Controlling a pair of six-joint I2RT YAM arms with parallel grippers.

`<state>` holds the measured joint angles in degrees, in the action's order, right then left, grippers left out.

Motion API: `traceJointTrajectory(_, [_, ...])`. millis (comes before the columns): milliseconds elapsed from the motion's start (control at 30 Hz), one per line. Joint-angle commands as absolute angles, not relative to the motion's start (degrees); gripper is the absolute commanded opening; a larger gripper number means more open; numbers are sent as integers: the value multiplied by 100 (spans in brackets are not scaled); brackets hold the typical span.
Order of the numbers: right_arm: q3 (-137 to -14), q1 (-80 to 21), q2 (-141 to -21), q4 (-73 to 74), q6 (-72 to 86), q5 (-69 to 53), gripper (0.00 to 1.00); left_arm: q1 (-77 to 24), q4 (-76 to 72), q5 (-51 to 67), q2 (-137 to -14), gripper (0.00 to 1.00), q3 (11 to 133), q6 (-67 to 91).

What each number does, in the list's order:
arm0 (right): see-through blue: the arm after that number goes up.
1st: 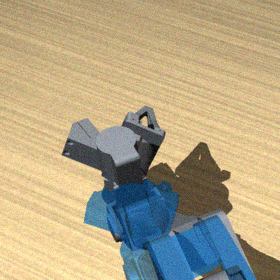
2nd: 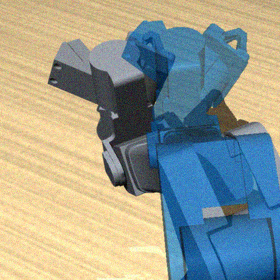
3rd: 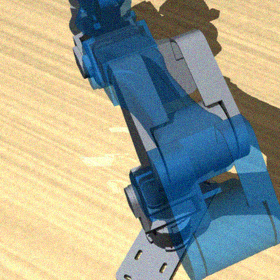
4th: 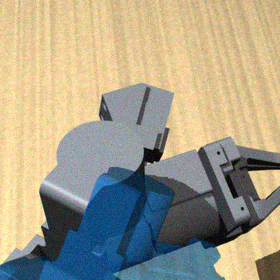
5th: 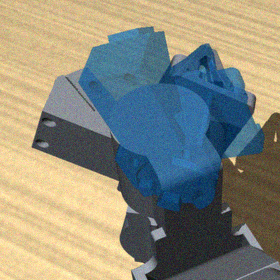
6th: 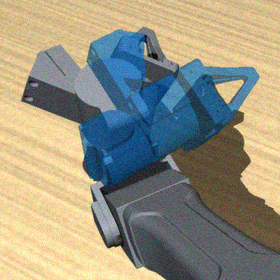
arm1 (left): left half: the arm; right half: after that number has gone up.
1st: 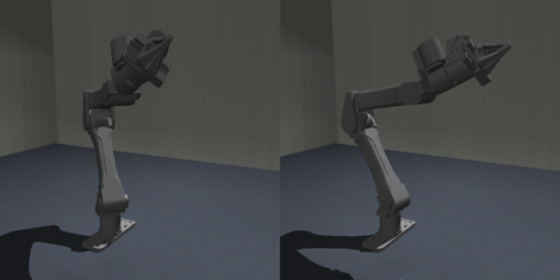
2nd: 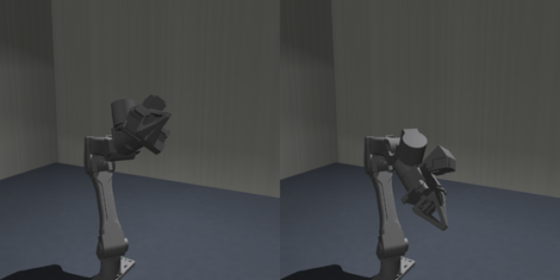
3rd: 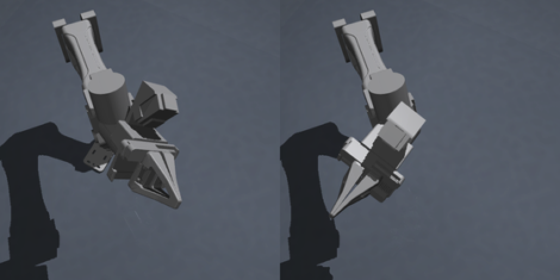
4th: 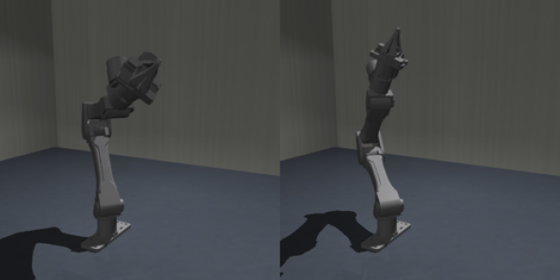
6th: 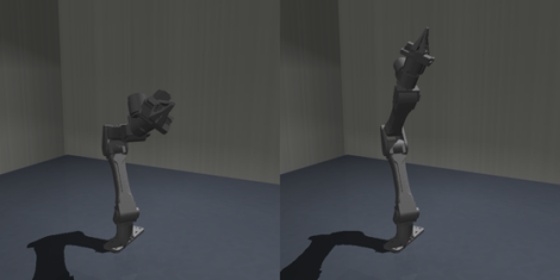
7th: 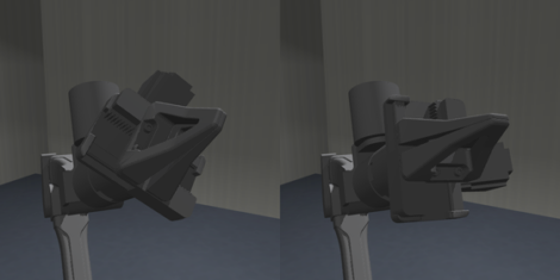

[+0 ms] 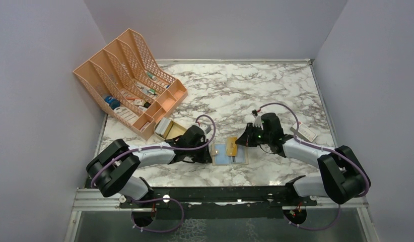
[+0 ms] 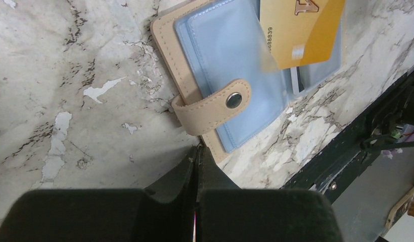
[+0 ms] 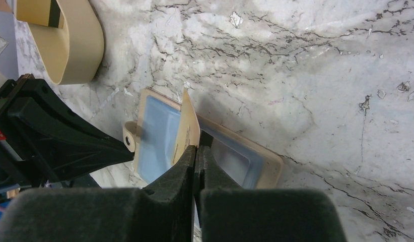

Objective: Put the credit cards into the card holder
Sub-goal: Insert the credit card into the card holder.

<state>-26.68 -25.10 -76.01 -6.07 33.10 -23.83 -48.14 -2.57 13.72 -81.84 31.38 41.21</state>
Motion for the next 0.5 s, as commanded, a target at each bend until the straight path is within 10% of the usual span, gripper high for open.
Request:
traceJointTrajectory(0, [-2504,-2483,-7526,-822,3162,-2463,1,-4869,-541,1273,-8326,0,3066,4185])
traceJointTrajectory(467, [-2463,-2487,-7185,-274,3336,-2174,1,-4877,-595,1151,-8271,0,2976,4254])
